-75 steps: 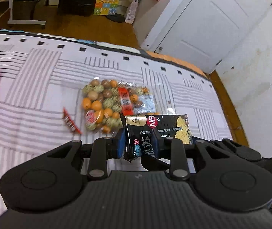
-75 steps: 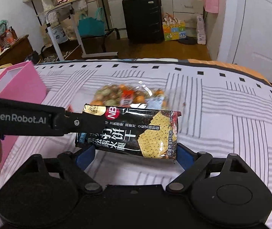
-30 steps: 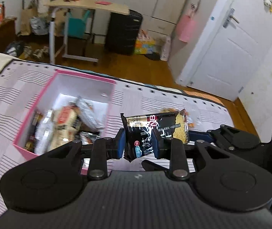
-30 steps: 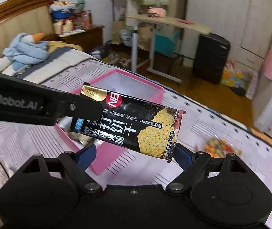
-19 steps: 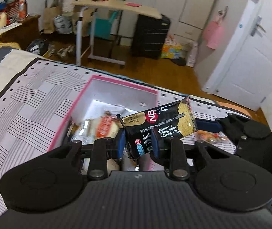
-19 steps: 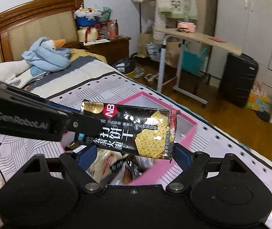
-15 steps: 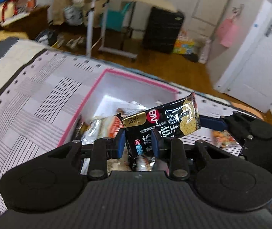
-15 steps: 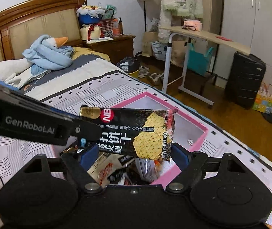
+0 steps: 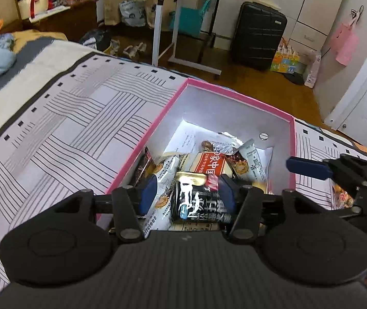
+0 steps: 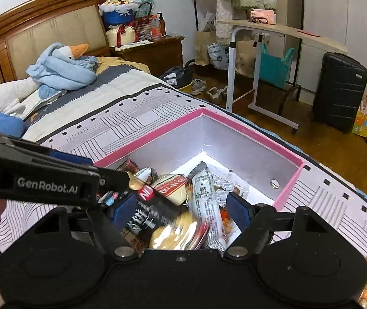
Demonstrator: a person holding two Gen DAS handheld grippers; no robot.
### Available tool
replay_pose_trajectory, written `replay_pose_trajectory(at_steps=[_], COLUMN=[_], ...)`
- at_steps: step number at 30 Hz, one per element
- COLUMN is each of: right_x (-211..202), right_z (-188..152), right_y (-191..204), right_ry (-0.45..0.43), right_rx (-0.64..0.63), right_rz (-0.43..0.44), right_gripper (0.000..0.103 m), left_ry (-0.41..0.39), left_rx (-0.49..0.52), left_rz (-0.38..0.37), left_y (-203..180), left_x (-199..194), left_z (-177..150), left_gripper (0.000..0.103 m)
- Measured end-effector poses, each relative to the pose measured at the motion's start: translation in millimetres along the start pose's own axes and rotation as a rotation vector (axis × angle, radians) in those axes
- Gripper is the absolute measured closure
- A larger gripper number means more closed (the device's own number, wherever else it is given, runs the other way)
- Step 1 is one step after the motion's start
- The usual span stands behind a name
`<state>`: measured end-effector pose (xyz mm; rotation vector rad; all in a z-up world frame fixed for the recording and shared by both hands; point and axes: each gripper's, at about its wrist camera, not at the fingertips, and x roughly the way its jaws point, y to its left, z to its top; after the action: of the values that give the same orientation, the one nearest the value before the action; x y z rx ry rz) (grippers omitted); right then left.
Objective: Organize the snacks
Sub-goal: 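Carry the NB cracker pack over the pink box and open both grippers, then lower both grippers onto the clear quail egg bag and close them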
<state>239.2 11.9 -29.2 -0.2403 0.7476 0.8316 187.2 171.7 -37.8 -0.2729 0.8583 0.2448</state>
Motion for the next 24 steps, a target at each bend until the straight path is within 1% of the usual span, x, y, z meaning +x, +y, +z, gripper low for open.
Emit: replay_pose_trajectory(at_steps=[4, 9, 16, 19, 22, 24], right_x=[-22.1, -52.3, -102.2, -125.9, -149.3, -164.6], right_z=[-5.2, -11.7, -20.6, -29.1, -42.8, -58.5], right_y=[0.0, -5.8, -15.9, -26.2, -41.7, -56.4], right_ry=[0.018, 0.043, 0.031, 0.025, 0.014, -0.001], right_rx=[-0.004, 0.002, 0.01, 0.031, 0.07, 0.106], right_rz=[-0.029, -0.058, -0.08, -0.087, -0.102, -0.138], right_gripper=[0.022, 0.022, 0.021, 0.021, 0.021, 0.021], left_ry=[-0.005, 0.002, -0.01, -0.016, 0.001, 0.008], left_rx=[0.045, 0.082, 0.153, 0.19, 0.21, 0.219], left_rz=[-0.047, -0.128, -0.215, -0.245, -0.295, -0.323], left_y=[-8.7, -22.7, -50.9, -67.6, -85.2, -100.4], left_x=[-16.9, -36.6, -67.8, -78.2, -83.7, -85.8], left_z=[-1.6, -4.1, -5.4, -4.8, -3.8, -3.4], left_gripper=[0.051, 0.051, 0.051, 0.051, 0.051, 0.051])
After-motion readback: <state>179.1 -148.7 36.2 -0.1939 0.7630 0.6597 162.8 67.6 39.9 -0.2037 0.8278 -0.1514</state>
